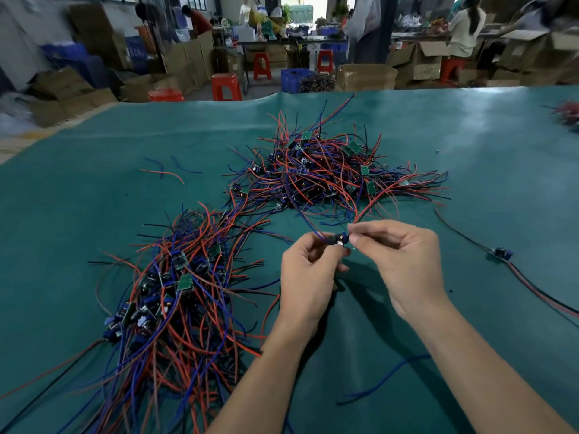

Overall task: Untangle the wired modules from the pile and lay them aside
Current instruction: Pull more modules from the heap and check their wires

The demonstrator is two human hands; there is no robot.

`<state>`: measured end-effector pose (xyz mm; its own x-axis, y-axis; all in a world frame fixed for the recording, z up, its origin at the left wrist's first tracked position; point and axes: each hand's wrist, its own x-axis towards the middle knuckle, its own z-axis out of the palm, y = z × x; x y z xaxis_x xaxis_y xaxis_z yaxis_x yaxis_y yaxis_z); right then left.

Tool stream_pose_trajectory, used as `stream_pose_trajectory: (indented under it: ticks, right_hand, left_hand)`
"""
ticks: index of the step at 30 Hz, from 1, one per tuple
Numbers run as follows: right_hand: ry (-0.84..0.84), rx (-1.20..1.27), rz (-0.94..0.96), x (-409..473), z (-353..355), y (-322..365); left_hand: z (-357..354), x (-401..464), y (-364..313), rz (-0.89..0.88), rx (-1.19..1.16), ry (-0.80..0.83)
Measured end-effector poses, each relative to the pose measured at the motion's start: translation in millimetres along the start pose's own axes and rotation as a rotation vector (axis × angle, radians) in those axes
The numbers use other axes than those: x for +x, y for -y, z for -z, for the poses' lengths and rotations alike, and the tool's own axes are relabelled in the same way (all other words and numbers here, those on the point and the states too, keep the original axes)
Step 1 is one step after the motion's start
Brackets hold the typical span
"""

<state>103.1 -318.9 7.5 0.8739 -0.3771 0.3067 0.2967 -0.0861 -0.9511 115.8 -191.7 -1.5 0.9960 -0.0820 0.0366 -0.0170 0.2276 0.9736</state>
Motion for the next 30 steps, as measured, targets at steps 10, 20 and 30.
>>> stream_pose_trajectory:
  ticks: [10, 20, 30]
  right_hand:
    - [-0.076, -0.029, -0.261, 3, 3, -7]
    - [0.113, 0.206, -0.422, 5, 7, 12]
    - [0.033, 0.139, -0.443, 8, 8, 10]
  left_hand:
    - [1, 1, 1, 0.018, -0.006, -0.03]
    - [0, -5, -4, -0.041, 0.003, 0.099]
    - [1, -4, -3, -0.075, 0.055, 0.042]
